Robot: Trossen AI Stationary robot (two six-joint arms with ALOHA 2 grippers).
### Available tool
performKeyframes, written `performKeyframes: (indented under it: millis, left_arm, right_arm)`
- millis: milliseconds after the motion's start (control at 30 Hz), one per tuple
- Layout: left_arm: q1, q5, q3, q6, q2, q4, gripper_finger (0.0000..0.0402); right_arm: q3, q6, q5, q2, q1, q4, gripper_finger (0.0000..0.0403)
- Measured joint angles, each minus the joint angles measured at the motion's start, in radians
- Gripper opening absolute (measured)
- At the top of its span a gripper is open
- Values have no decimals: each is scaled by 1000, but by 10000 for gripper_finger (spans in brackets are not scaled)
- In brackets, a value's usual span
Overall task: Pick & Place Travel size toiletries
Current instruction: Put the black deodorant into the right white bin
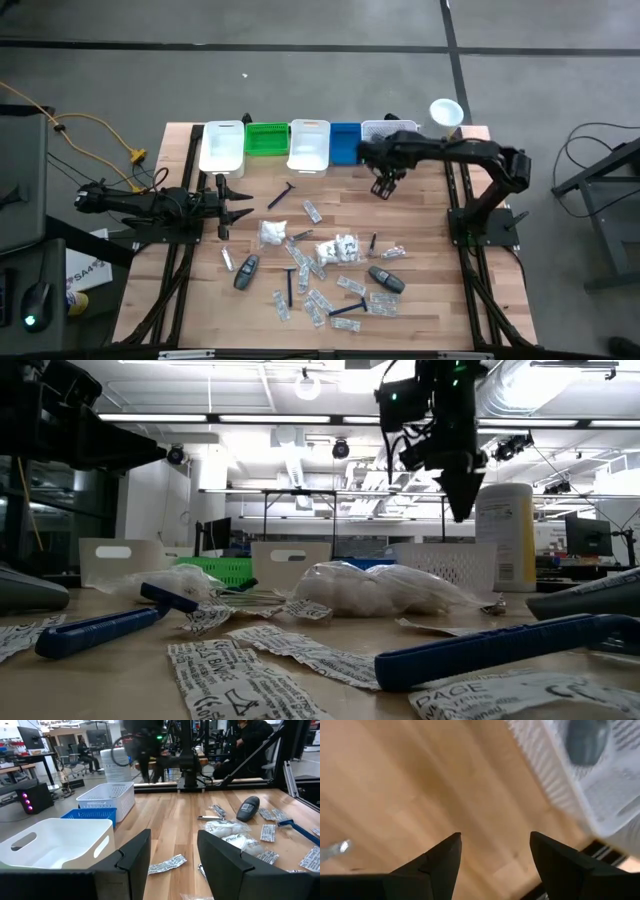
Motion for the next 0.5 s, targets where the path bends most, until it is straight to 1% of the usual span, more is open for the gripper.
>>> performKeyframes:
  millis: [133,233,500]
  left_arm:
    - [0,0,0,0,0,0,162]
    - [0,0,0,0,0,0,162]
    - [0,0,0,0,0,0,162]
  right_arm:
    - [0,140,-14,-2,129,-40,230]
    - [0,234,-67,-2,225,-38,230]
    - [-1,526,-157,-2,475,-13,230]
